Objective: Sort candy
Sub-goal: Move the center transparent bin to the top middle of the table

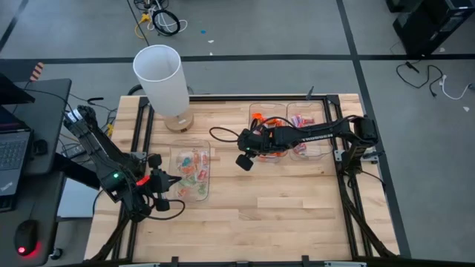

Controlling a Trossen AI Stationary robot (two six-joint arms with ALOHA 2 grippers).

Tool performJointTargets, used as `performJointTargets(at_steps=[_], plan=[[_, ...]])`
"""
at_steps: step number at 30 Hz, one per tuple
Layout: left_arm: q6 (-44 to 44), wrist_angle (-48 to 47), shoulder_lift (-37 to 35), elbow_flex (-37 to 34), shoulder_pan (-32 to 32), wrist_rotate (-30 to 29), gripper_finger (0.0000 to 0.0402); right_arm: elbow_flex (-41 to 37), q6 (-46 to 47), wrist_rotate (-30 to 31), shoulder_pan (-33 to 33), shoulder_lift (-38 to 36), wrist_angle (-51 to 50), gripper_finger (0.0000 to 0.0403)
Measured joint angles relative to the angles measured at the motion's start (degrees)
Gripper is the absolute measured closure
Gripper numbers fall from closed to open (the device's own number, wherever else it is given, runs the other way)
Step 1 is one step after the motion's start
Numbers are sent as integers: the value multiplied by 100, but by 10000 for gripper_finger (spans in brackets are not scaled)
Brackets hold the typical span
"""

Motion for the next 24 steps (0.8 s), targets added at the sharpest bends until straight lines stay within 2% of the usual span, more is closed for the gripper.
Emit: performJointTargets(at_steps=[15, 24], plan=[[2, -11, 0, 0, 0, 0, 401, 38, -332, -140, 380, -142, -274, 403], [9, -20, -1, 0, 0, 0, 401, 45, -172, -554, 797, -437, -2090, 403]])
